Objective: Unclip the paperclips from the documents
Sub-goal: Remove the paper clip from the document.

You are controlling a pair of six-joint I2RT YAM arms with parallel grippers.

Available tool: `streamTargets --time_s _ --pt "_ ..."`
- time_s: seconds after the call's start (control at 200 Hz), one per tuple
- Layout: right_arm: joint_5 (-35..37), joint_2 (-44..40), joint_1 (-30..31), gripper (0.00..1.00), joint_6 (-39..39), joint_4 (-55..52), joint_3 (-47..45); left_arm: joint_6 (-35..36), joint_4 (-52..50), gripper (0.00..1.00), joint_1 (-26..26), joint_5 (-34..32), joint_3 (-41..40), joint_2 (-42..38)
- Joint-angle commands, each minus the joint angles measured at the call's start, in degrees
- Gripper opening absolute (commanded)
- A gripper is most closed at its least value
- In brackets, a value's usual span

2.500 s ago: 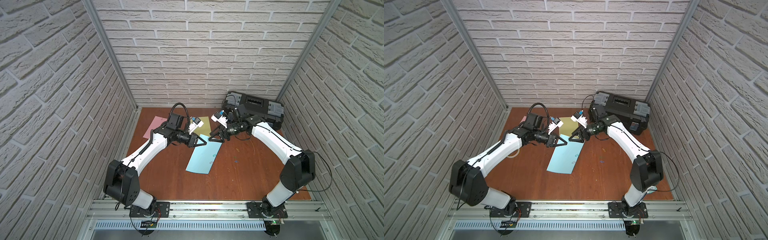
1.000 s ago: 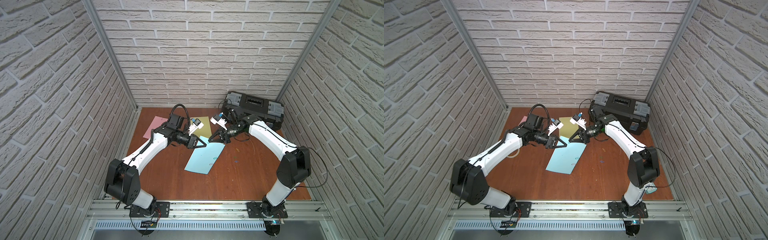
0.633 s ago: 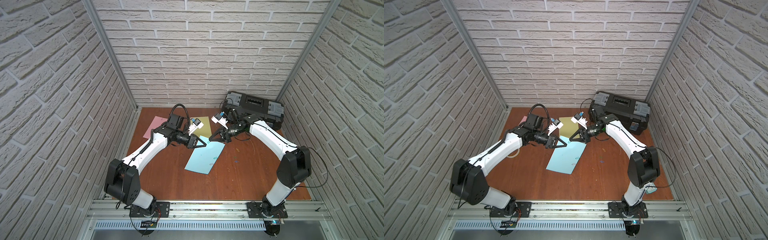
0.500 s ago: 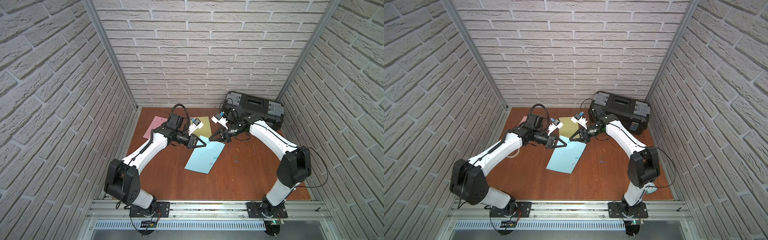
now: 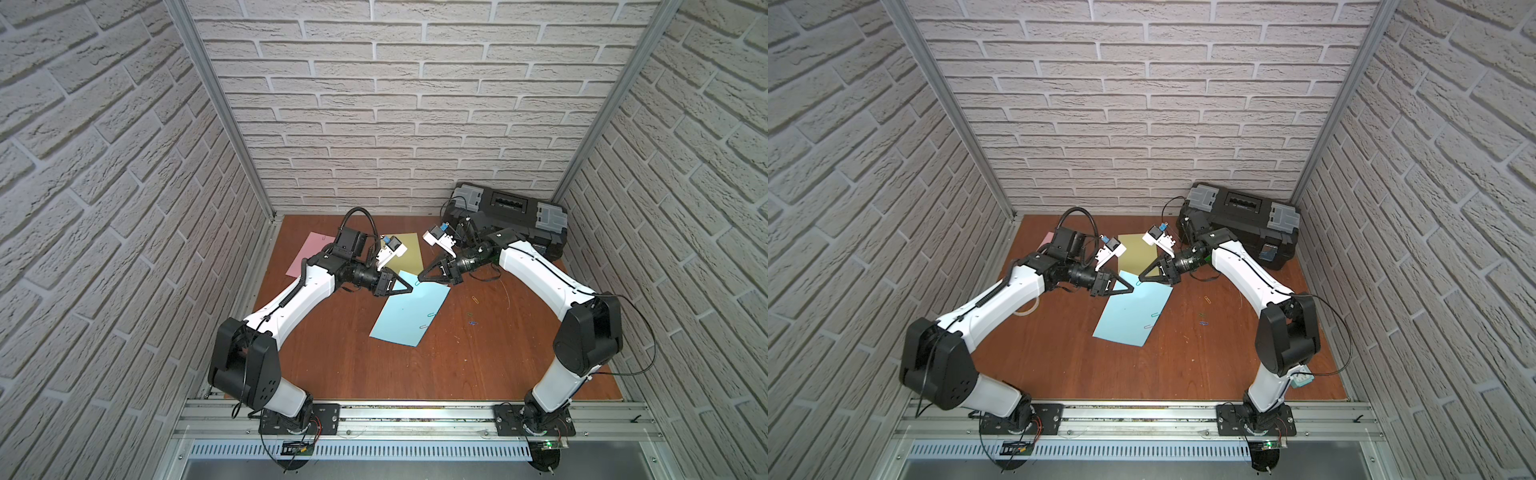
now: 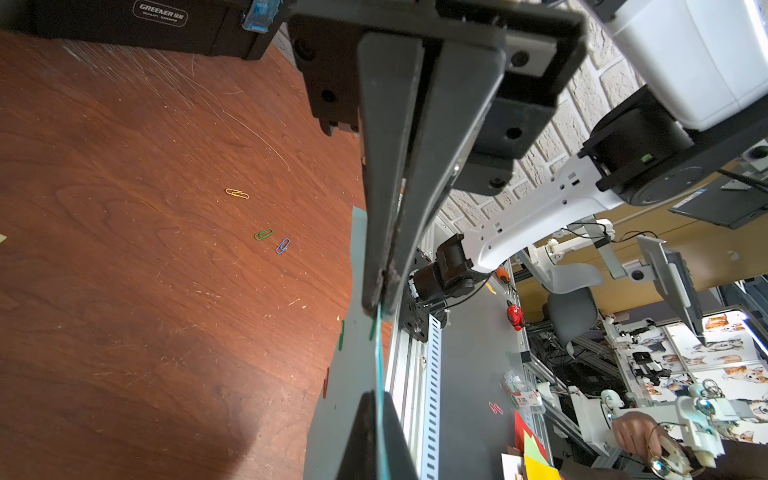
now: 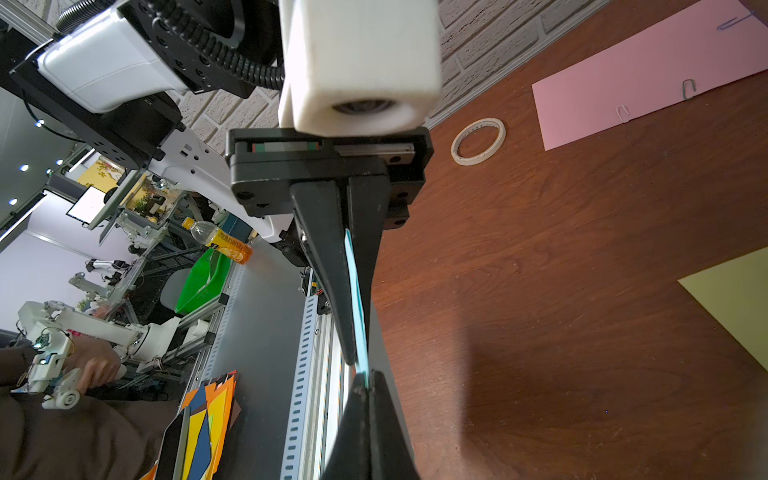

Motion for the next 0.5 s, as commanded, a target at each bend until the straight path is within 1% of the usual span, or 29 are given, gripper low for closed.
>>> streamTargets --time_s 0.0,0.495 --pt "-0.79 -1.51 -1.92 0.05 1.06 3.67 -0.79 1.59 -2.12 0.0 0.25 1.14 -0.15 -0.42" --pt "-1.46 -1.95 -3.09 0.04 2.47 5.44 -1.26 1.84 -2.12 0.0 0.15 1.28 -0.18 -0.04"
